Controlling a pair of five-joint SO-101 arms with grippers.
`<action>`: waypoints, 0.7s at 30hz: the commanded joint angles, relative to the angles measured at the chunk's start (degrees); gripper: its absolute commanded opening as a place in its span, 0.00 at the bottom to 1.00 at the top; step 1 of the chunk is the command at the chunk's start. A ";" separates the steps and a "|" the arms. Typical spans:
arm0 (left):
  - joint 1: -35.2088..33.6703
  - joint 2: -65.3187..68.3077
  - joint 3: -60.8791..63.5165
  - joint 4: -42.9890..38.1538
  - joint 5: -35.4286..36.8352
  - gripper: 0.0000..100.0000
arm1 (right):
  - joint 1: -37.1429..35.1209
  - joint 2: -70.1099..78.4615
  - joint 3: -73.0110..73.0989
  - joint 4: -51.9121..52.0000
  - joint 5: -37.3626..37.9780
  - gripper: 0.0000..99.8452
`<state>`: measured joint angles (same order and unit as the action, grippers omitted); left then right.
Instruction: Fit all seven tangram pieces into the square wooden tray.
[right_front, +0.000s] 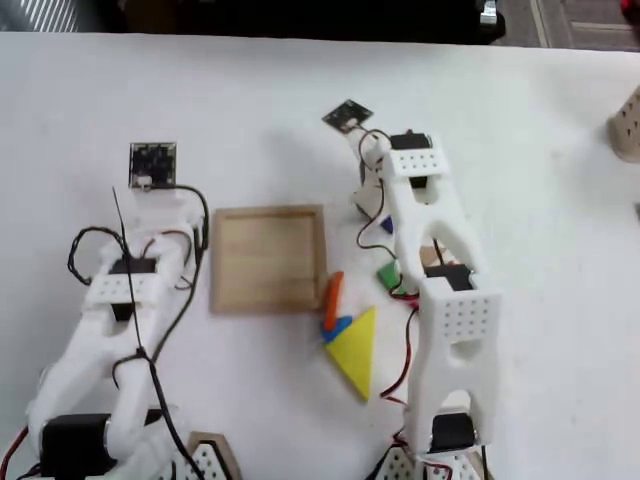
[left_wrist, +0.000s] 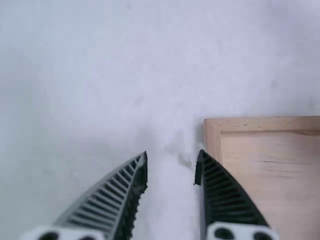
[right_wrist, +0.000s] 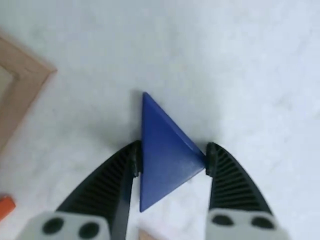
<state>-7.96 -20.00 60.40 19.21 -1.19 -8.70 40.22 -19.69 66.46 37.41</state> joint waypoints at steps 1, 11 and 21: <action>0.57 -2.33 -0.26 -1.14 -0.70 0.17 | 0.13 -0.48 -0.35 -0.66 0.18 0.10; 0.57 -2.24 -0.26 -1.58 -0.70 0.18 | 0.66 -0.84 -0.44 -1.10 -4.66 0.10; -1.01 -2.33 -0.35 -2.90 -0.70 0.18 | 0.57 -1.01 -1.93 0.48 -12.48 0.10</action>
<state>-8.31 -20.00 60.40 19.21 -1.19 -8.70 40.22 -19.78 66.11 27.21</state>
